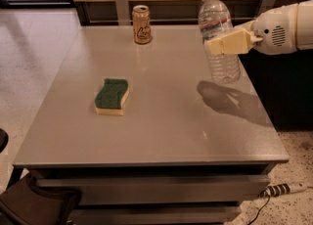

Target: Place water bottle upright

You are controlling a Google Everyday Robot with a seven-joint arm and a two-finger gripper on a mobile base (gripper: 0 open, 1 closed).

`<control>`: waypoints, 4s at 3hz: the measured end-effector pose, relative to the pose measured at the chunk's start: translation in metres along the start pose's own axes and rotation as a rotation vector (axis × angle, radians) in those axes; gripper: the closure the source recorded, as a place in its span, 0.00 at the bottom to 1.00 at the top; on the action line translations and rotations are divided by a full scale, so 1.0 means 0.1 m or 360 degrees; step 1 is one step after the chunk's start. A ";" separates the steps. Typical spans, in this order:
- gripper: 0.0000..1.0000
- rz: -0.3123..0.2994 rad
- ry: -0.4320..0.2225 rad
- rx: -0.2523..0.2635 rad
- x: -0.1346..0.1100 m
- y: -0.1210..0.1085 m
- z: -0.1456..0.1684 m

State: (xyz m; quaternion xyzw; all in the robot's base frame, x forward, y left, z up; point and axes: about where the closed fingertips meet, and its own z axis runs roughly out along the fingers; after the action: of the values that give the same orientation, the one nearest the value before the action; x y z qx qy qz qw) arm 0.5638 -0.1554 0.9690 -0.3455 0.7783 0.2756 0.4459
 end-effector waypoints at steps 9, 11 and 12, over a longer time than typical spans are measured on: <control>1.00 -0.0198 -0.0628 0.0231 0.34 0.40 0.10; 1.00 -0.0186 -0.0786 0.0209 0.40 0.48 0.35; 1.00 -0.0187 -0.0804 0.0205 0.41 0.48 0.43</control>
Offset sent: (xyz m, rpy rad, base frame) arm -0.0012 -0.0007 0.0101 -0.0109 -0.0365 -0.0084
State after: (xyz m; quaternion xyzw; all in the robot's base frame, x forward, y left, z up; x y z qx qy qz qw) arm 0.5333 -0.1067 0.9189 -0.2812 0.6370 0.2766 0.6623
